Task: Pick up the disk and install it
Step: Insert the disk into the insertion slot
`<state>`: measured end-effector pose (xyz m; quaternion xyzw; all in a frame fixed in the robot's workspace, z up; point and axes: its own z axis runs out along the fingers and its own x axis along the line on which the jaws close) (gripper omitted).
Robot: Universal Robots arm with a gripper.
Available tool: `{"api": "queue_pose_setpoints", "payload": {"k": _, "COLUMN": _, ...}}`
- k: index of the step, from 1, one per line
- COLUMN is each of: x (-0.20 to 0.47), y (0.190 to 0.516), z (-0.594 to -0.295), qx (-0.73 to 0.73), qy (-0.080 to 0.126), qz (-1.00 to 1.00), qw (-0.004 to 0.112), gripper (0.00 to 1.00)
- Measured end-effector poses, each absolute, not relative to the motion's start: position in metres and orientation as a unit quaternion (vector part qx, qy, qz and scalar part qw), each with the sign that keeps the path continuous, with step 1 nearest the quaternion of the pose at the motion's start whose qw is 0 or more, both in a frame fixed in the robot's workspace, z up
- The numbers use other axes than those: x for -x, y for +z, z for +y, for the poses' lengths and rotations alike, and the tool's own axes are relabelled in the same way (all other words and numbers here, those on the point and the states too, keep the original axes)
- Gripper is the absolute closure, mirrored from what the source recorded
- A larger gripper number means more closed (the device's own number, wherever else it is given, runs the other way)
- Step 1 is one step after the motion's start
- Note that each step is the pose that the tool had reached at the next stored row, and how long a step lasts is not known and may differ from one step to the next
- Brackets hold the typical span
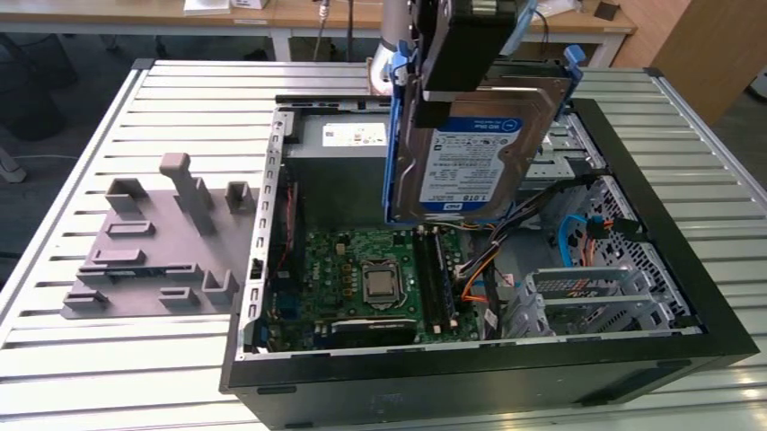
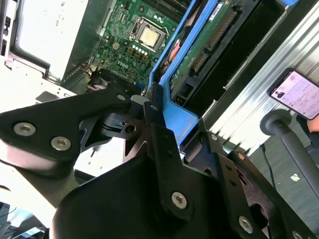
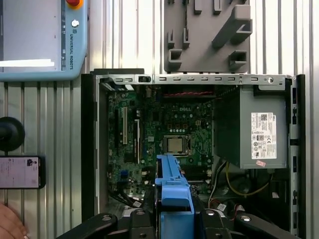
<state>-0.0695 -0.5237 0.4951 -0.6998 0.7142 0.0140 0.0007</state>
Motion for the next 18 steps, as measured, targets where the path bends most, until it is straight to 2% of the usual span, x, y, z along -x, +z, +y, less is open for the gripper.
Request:
{"api": "queue_pose_setpoints", "payload": {"k": 7, "x": 0.066, "y": 0.494, "z": -0.526, "qx": 0.7, "qy": 0.014, "qz": 0.714, "qw": 0.001, "gripper": 0.63}}
{"api": "queue_pose_setpoints", "payload": {"k": 18, "x": 0.066, "y": 0.489, "z": -0.549, "qx": 0.7, "qy": 0.016, "qz": 0.714, "qw": 0.003, "gripper": 0.63}}
